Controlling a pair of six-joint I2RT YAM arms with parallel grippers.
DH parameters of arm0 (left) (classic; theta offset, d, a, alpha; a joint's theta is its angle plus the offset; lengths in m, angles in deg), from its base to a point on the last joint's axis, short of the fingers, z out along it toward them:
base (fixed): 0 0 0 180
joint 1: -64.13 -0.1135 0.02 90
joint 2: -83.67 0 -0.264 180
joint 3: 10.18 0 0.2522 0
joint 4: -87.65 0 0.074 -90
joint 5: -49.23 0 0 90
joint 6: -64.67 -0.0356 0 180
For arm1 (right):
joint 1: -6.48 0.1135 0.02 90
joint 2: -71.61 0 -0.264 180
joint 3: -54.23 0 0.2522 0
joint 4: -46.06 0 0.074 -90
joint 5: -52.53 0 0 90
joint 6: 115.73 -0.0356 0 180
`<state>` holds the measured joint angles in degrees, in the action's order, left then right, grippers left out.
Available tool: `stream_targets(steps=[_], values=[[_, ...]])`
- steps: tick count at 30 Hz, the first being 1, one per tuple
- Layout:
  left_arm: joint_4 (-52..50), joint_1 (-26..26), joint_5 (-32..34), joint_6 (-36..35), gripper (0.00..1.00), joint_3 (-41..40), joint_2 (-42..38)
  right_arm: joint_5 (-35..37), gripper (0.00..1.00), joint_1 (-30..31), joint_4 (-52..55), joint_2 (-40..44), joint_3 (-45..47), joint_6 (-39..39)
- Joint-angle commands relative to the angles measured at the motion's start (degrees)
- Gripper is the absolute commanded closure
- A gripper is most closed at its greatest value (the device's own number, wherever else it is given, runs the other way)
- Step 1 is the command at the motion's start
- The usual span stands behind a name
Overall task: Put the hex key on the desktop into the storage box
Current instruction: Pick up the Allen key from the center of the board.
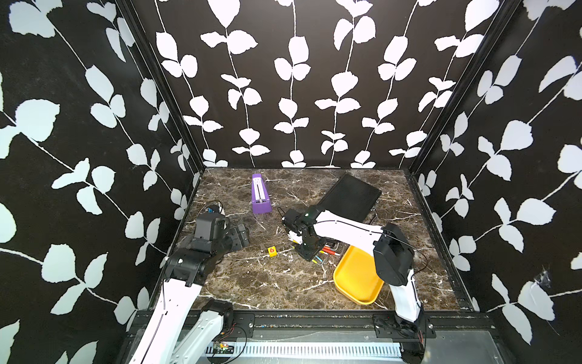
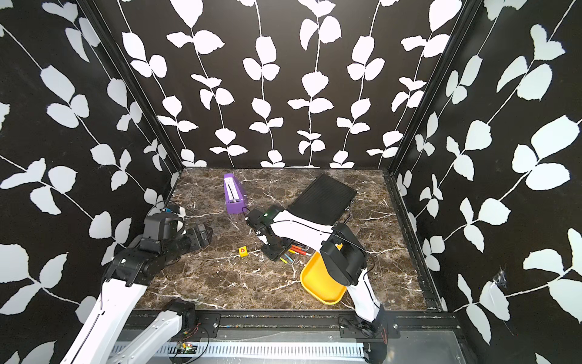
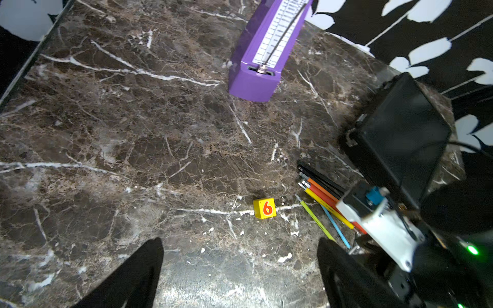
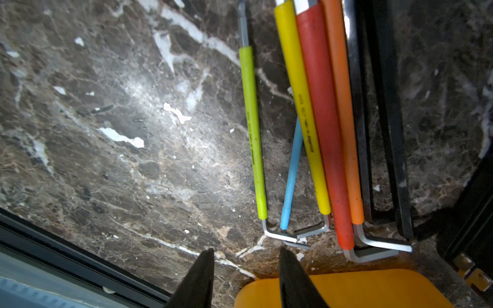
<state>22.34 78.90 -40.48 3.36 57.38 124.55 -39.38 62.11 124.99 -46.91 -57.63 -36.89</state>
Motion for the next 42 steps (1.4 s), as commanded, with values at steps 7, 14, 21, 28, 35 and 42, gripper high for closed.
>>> stream_targets(steps=[7, 14, 21, 28, 35, 42], values=[[-4.37, 0.26, -7.07, -7.32, 0.12, -1.98, -8.24, 1.61, 0.63, 0.14, -1.54, -4.37, 0.35, 0.26], [-3.78, 0.26, -6.37, -6.56, 0.12, -2.86, -8.51, 2.84, 0.65, -0.47, -2.72, -5.67, 2.33, -0.09], [-3.12, 0.26, -6.32, -6.18, 0.12, -3.6, -8.32, 1.29, 0.68, -0.53, -2.94, -7.43, 2.45, 0.82], [-3.03, 0.26, -6.39, -6.1, 0.12, -3.77, -8.42, 1.91, 0.71, -0.57, -3.73, -8.38, 4.0, 0.66], [-3.12, 0.26, -6.3, -6.01, 0.12, -4.05, -8.81, 2.36, 0.78, -0.44, -5.0, -9.16, 5.23, 1.42], [-3.12, 0.26, -6.05, -5.75, 0.12, -4.18, -8.72, 1.94, 0.85, -0.45, -6.0, -9.34, 6.26, 2.13]])
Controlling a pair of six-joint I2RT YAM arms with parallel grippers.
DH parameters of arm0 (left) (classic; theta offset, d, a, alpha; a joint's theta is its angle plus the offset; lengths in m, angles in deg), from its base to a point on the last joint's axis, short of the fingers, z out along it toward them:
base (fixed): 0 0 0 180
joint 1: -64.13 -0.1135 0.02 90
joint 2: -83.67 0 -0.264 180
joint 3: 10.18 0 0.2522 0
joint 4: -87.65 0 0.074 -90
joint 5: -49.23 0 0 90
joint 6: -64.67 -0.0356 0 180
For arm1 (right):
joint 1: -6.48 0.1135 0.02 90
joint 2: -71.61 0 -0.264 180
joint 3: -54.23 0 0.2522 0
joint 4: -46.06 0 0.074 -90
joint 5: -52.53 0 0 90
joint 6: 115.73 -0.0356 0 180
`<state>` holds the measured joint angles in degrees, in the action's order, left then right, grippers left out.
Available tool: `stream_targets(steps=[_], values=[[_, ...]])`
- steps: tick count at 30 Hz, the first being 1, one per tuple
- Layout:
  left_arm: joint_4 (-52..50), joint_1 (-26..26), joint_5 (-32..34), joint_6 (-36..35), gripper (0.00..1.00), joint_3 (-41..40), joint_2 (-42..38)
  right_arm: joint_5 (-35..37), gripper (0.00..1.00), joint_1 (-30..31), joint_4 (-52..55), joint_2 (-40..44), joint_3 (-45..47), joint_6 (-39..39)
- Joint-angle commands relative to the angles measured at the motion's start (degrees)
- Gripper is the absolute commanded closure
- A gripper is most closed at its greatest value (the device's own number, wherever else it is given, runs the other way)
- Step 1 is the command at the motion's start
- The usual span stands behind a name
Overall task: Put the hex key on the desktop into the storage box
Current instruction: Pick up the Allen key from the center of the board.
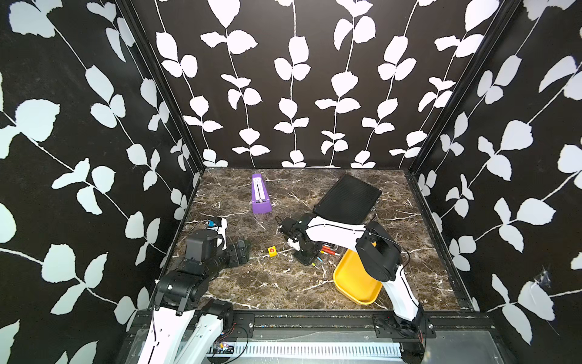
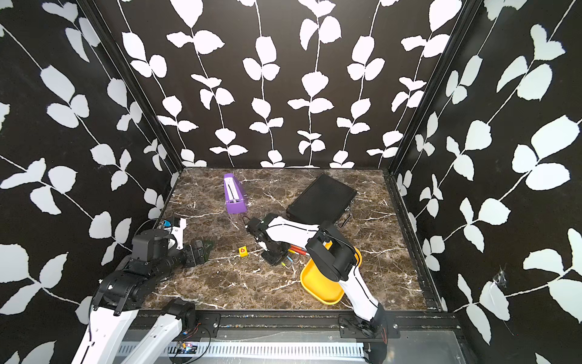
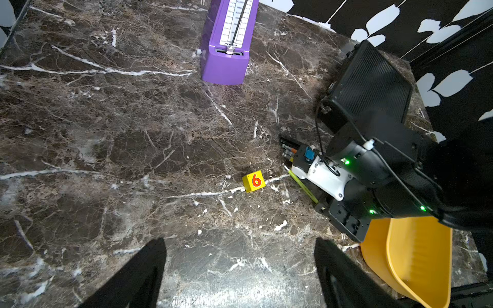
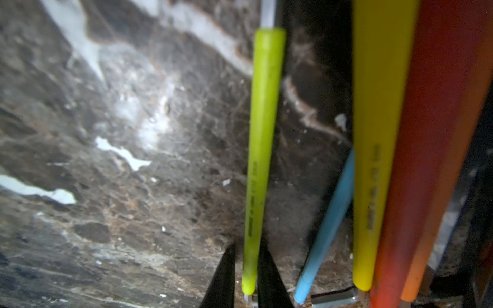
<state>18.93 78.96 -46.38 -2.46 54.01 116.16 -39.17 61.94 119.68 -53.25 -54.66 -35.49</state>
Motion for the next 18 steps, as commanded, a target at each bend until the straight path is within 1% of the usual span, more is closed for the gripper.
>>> stream_targets(steps=[1, 3, 4, 5, 6, 12, 18], values=[[0.37, 0.21, -0.19, 0.08, 0.12, -0.86, -0.33, 1.71, 0.86, -0.32, -0.68, -3.07, 3.16, 0.87], [0.38, 0.18, -0.11, 0.15, 0.12, -0.82, -0.37, 1.84, 0.9, -0.22, -0.54, -2.98, 2.99, 1.13], [0.36, 0.18, -0.04, 0.15, 0.12, -0.86, -0.32, 1.87, 0.93, -0.27, -0.44, -3.0, 2.93, 1.15], [0.3, 0.2, -0.02, 0.15, 0.12, -0.86, -0.37, 1.82, 0.99, -0.18, -0.36, -2.9, 2.78, 1.26], [0.34, 0.2, -0.02, 0.2, 0.12, -0.86, -0.41, 1.86, 1.0, -0.1, -0.35, -2.79, 2.77, 1.26], [0.58, 0.16, -0.19, 0.23, 0.13, -1.21, -0.85, 1.56, 1.0, 0.44, 0.08, -0.91, 1.8, 0.51], [0.82, 0.2, -0.19, 0.24, 0.13, -1.38, -0.86, -0.08, 1.0, 0.44, 0.66, 1.7, 0.27, -2.45]])
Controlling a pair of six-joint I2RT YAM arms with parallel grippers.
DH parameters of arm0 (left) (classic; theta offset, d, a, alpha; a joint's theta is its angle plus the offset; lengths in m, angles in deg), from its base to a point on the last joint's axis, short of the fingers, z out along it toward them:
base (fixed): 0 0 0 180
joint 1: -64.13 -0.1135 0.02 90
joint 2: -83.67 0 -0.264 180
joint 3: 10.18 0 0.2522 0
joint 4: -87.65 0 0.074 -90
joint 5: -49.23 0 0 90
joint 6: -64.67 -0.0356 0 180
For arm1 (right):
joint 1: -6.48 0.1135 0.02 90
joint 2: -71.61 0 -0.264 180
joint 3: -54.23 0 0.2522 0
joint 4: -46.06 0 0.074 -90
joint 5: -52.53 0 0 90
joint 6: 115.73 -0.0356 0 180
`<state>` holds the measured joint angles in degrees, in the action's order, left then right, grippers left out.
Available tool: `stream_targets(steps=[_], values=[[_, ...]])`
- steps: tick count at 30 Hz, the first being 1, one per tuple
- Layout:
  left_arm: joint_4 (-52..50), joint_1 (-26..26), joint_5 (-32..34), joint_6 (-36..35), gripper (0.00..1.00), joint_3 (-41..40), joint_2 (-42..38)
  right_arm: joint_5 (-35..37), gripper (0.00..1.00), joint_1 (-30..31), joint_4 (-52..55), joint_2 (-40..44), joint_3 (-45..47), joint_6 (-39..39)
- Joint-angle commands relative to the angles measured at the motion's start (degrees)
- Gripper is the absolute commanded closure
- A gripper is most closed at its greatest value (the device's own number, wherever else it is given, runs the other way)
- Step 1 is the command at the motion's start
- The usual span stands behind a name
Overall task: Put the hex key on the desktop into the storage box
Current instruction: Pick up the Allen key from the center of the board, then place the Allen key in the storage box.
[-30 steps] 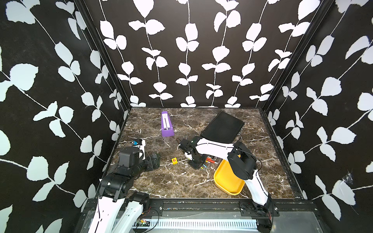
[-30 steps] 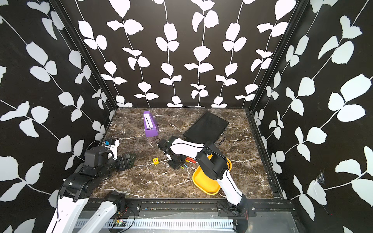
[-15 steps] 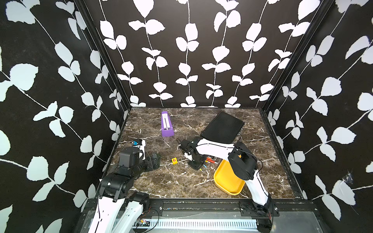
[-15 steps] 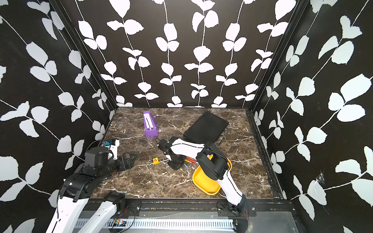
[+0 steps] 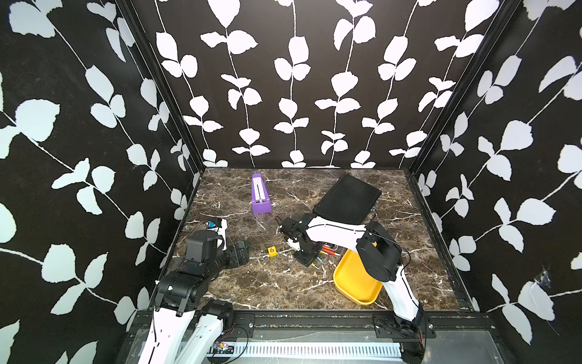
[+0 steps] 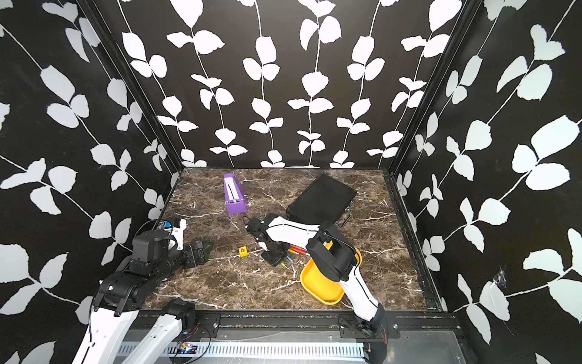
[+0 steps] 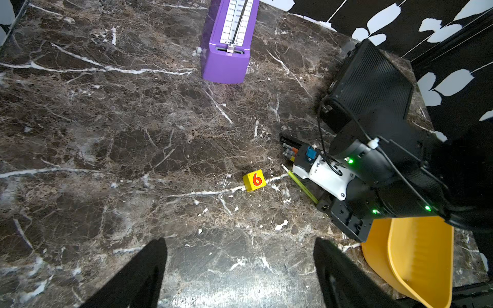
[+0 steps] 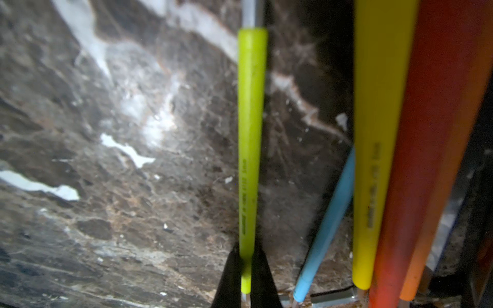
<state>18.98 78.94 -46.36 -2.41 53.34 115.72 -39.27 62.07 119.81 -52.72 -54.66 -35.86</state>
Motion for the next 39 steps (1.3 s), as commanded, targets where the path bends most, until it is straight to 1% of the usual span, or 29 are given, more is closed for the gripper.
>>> stream_targets(steps=[1, 12, 16, 20, 23, 28, 30, 32, 36, 39], values=[[0.82, 0.22, -0.3, 0.2, 0.13, -0.69, -0.42, -0.16, 1.0, 0.37, 0.57, 1.64, 0.21, -2.46], [1.22, 0.22, -1.1, 0.2, 0.14, -0.8, -0.42, -3.76, 1.0, 0.29, 1.5, 8.94, 0.58, -6.13], [1.13, 0.22, -1.66, -0.02, 0.14, -0.71, -0.49, -4.99, 1.0, -0.53, 1.75, 13.15, 1.76, -9.25], [1.04, 0.26, -1.74, 0.02, 0.14, -0.65, -0.71, -4.88, 1.0, -3.12, 1.63, 19.4, 5.13, -15.07], [1.13, 0.22, -1.88, 0.02, 0.14, -0.79, -0.81, -3.96, 1.0, -5.57, 0.64, 25.89, 9.93, -20.74], [1.24, 0.23, -2.08, 0.07, 0.14, -0.89, -0.9, 0.3, 1.0, -10.39, 3.49, 36.98, 18.1, -30.73], [1.36, 0.22, -2.14, 0.02, 0.14, -0.89, -1.03, -0.47, 1.0, -13.15, 3.76, 41.25, 23.23, -34.57], [1.39, 0.22, -2.32, 0.02, 0.14, -0.85, -1.09, -1.77, 1.0, -15.23, 4.05, 44.51, 26.16, -38.07], [1.39, 0.22, -2.42, -0.07, 0.14, -0.98, -1.12, -1.72, 1.0, -16.65, 7.83, 46.98, 27.01, -41.98], [1.48, 0.21, -2.42, -0.09, 0.14, -1.01, -1.05, -4.59, 1.0, -17.73, 9.44, 46.73, 27.93, -45.13]])
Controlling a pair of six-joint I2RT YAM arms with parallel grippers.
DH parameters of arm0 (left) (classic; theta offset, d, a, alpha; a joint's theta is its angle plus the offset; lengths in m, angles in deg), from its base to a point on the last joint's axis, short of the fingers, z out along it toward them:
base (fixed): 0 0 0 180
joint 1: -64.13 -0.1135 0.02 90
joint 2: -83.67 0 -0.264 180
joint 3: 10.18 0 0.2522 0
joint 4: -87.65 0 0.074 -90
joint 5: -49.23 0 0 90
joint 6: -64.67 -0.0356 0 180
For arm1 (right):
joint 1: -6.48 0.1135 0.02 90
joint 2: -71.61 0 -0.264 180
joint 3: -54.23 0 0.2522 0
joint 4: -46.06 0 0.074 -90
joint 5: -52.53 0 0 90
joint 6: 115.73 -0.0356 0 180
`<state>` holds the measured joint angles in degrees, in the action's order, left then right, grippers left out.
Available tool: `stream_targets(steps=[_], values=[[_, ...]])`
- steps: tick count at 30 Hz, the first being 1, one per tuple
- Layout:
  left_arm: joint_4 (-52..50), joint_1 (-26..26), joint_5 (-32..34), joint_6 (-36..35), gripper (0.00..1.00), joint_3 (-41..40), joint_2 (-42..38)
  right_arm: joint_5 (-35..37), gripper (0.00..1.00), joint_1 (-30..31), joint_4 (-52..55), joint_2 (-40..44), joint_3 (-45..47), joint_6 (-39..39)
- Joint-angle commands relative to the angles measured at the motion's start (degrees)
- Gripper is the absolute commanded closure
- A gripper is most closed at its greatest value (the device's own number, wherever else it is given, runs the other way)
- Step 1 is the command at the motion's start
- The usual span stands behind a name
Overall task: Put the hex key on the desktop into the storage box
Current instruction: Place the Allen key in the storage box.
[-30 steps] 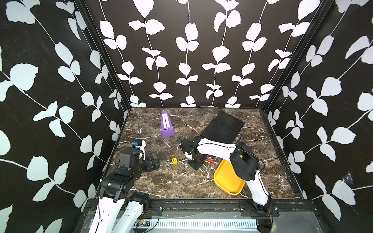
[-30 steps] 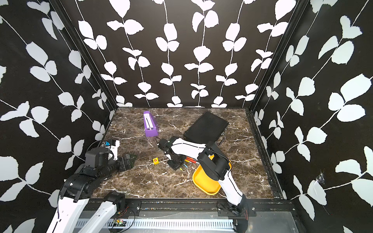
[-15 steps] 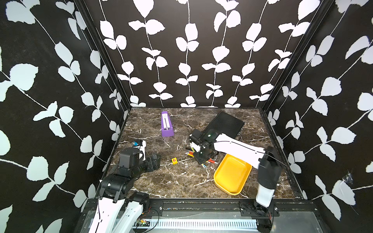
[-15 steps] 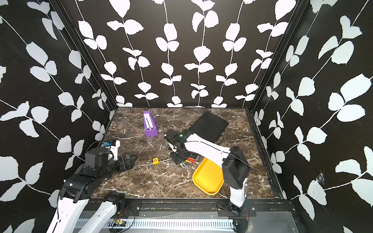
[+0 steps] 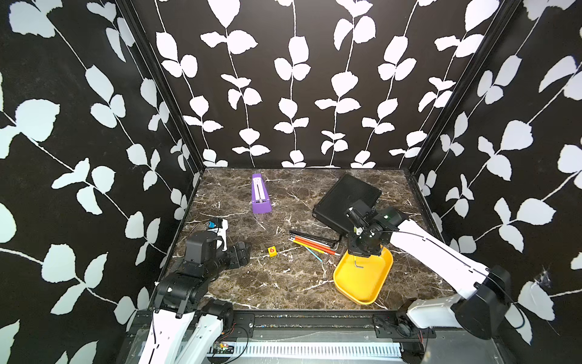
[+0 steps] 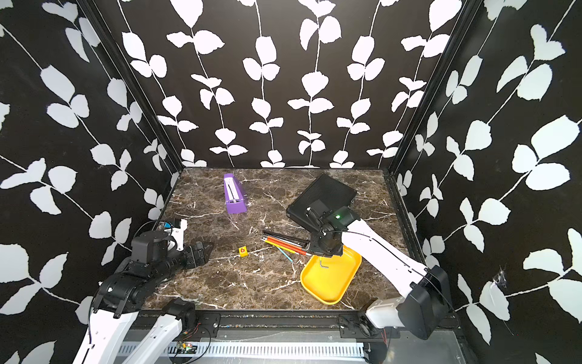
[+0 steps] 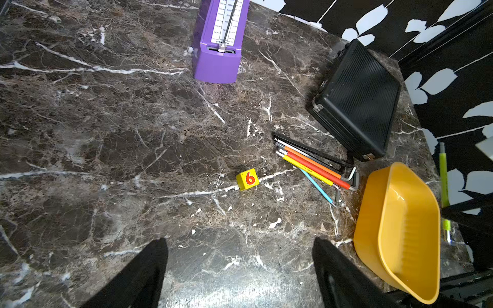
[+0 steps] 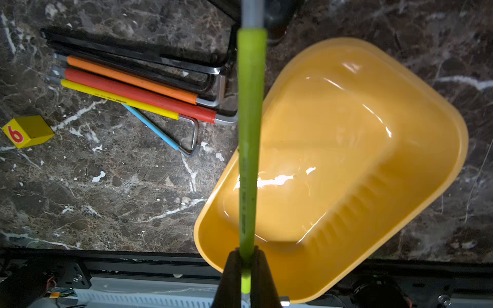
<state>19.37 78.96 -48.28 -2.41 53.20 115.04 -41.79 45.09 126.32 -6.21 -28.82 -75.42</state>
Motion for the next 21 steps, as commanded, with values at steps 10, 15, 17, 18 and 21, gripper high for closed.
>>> stream_targets(steps=[10, 15, 17, 18, 21], values=[[1.3, 0.2, -1.62, -0.5, 0.14, -0.89, -0.97, -9.33, 1.0, -2.96, -10.88, 2.37, 14.33, -24.35], [1.58, 0.17, -2.24, -0.59, 0.14, -1.02, -1.45, -8.57, 1.0, -2.93, -23.24, 1.88, 22.64, -32.35], [1.7, 0.2, -2.51, -0.74, 0.14, -1.0, -1.63, -6.84, 1.0, -2.93, -25.06, 0.72, 23.33, -31.95], [1.73, 0.2, -2.6, -0.8, 0.14, -1.06, -1.73, -6.39, 1.0, -2.93, -25.95, -0.06, 23.25, -31.25], [2.02, 0.2, -2.69, -0.85, 0.14, -1.19, -1.98, -6.47, 1.0, -2.81, -26.58, -3.2, 22.03, -29.55]])
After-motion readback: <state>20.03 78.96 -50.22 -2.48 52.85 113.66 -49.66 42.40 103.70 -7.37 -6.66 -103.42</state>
